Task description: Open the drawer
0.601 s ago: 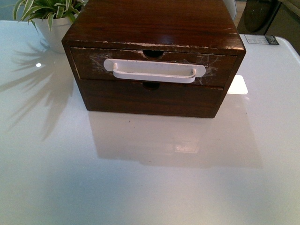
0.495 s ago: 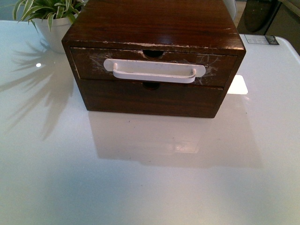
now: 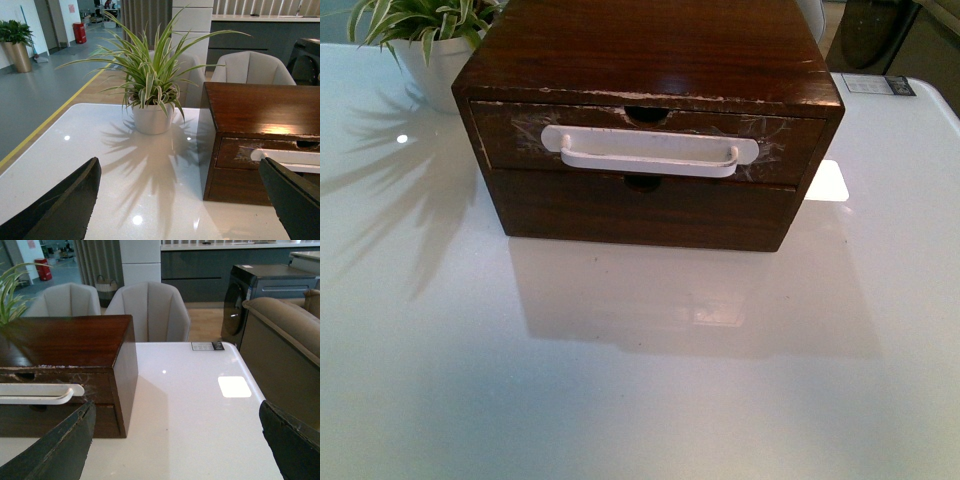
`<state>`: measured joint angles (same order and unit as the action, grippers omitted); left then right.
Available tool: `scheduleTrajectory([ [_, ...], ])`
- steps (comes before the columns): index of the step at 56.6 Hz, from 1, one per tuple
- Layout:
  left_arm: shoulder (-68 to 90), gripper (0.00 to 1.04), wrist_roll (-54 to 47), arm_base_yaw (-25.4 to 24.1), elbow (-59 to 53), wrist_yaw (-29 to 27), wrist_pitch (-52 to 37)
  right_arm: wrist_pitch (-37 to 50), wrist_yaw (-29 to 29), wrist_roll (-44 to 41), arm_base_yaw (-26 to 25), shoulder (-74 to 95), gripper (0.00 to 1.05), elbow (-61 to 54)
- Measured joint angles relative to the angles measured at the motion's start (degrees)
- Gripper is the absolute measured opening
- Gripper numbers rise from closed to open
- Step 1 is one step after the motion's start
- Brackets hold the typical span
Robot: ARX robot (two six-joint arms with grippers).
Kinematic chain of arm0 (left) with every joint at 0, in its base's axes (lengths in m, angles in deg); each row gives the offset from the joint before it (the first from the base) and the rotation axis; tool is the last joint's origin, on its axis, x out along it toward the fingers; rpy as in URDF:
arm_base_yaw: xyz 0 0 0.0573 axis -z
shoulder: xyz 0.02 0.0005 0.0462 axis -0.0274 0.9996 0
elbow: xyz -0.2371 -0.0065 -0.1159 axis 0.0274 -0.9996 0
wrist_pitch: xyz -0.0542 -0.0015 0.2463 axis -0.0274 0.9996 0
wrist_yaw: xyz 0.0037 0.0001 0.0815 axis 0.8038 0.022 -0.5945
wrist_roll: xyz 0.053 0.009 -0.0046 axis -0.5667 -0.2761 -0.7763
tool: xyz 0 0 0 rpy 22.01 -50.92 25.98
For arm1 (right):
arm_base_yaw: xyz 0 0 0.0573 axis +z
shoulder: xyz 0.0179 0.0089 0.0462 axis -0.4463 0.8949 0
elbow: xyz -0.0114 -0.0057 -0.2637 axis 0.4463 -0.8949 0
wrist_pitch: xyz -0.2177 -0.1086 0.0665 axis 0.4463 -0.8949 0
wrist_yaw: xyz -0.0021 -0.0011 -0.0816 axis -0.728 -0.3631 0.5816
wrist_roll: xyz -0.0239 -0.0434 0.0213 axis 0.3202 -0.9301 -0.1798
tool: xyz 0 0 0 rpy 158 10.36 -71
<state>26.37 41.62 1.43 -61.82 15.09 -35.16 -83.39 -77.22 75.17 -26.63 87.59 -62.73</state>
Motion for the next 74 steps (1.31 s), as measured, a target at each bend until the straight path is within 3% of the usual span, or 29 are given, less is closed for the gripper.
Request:
scheduleTrajectory([
  [13, 0.00, 0.96, 0.00, 0.00, 0.00, 0.00, 0.00, -0.44, 0.83, 0.17, 0.22, 0.33, 0.96, 0.13],
  [17, 0.04, 0.96, 0.02, 0.00, 0.00, 0.02, 0.02, -14.16, 14.93, 4.02, 4.79, 9.29, 0.96, 5.88],
  [18, 0.26, 0.96, 0.11, -0.15, 0.09, 0.90, 0.39, -15.52, 16.26, 4.13, 5.05, 10.80, 0.96, 6.56],
  [20, 3.02, 0.96, 1.53, -2.45, 2.56, 9.38, 6.82, -17.90, 19.96, 4.15, 5.60, 16.17, 0.96, 8.15],
  [21, 4.22, 0.96, 1.66, -3.04, 3.39, 10.49, 8.83, -17.84, 20.48, 4.02, 5.66, 17.25, 0.96, 8.28],
  [24, 11.74, 0.96, 3.72, -4.11, 7.26, 21.75, 18.38, -15.98, 21.16, 3.23, 5.53, 22.03, 0.96, 8.76],
  [29, 16.55, 0.96, 5.25, -1.16, 7.80, 25.90, 21.51, -12.02, 20.70, 0.90, 5.46, 26.08, 0.96, 9.60],
  [37, 25.14, 0.96, 4.74, 5.86, 8.92, 22.43, 11.91, -2.54, 16.98, -9.86, 5.33, 34.42, 0.96, 11.74],
  [42, 35.41, 0.96, 2.67, 9.75, 9.44, 20.33, 1.92, 2.78, 12.44, -20.41, 5.42, 40.72, 0.96, 12.90],
  [54, 63.52, 0.96, -6.75, 20.72, 15.32, 18.73, -19.65, 11.17, 8.00, -45.29, 7.19, 57.20, 0.96, 18.21],
  [74, 87.82, 0.96, -26.88, 25.62, 26.47, 17.79, -27.74, 15.32, 2.60, -58.99, 10.88, 71.69, 0.96, 22.51],
])
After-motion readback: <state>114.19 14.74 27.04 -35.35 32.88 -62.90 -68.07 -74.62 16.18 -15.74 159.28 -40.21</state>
